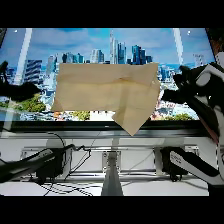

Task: Fold the clothes and pants, and hang the long-sleeved shirts on hangers.

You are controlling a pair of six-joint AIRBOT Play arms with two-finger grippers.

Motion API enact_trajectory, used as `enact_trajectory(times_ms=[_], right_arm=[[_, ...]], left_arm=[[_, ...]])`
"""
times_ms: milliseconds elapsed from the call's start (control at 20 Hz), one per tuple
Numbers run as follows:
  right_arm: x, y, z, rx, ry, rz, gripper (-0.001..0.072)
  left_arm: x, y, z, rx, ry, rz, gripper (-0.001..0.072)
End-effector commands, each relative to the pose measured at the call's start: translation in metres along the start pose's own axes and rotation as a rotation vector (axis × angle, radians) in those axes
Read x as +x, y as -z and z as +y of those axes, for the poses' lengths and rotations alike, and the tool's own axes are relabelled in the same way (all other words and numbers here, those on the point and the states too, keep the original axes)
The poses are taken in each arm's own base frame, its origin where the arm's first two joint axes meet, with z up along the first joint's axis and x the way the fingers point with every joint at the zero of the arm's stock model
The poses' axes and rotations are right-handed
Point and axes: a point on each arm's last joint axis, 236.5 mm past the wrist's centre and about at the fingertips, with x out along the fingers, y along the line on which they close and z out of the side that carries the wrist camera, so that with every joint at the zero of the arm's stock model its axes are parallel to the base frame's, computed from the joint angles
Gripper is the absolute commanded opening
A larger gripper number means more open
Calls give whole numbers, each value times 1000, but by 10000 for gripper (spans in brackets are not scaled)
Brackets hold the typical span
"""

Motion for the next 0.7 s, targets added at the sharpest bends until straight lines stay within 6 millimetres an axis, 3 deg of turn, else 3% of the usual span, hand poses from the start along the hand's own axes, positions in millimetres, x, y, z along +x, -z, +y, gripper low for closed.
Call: enact_trajectory(times_ms=[0, 250, 450, 500, 550, 600, 650], right_arm=[[43, 51, 21, 243, -162, -17, 480], [70, 70, 37, 370, -253, 68, 476], [91, 79, 59, 307, -243, 101, 458], [95, 79, 62, 283, -234, 94, 346], [97, 79, 66, 259, -231, 86, 168], [97, 80, 69, 243, -230, 85, 60], [96, 78, 72, 232, -232, 84, 12]], left_arm=[[12, 51, 32, -137, -45, -43, 533], [42, 85, 37, -238, -28, 29, 533], [52, 74, 20, -320, 74, 3, 533], [55, 72, 17, -335, 96, 1, 534], [57, 72, 16, -347, 108, 4, 534], [59, 73, 16, -343, 110, 13, 534], [61, 75, 16, -330, 114, 23, 534]])
